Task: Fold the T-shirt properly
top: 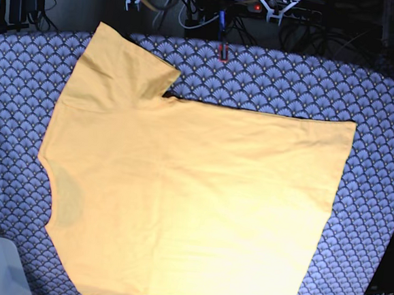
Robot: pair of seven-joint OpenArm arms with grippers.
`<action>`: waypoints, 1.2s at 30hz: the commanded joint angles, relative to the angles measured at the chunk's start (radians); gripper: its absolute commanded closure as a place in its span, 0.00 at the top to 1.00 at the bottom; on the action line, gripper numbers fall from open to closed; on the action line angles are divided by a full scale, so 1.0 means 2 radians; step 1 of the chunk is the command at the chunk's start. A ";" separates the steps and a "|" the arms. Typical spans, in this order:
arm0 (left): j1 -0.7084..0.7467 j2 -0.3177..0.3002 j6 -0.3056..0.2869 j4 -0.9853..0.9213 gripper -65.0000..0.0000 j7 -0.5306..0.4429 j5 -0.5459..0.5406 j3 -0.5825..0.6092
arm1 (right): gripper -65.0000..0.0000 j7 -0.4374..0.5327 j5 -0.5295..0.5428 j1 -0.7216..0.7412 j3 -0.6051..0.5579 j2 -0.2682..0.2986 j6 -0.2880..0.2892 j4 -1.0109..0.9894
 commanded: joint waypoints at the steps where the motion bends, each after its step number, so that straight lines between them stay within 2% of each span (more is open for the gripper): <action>1: 0.002 0.000 0.001 0.000 0.00 0.000 -0.001 0.000 | 0.00 0.000 -0.001 -0.001 -0.001 0.001 0.005 0.000; 23: 0.001 -0.002 0.001 0.000 0.00 0.004 0.000 0.000 | 0.00 0.001 -0.001 0.000 0.000 0.008 0.005 0.000; 28: 0.001 -0.003 0.001 0.000 0.00 0.004 -0.001 0.000 | 0.00 0.021 -0.001 -0.002 -0.001 0.008 0.005 0.000; 36: 0.002 -0.003 0.001 0.000 0.00 0.000 -0.001 0.000 | 0.00 0.024 -0.001 -0.002 -0.001 0.008 0.005 0.000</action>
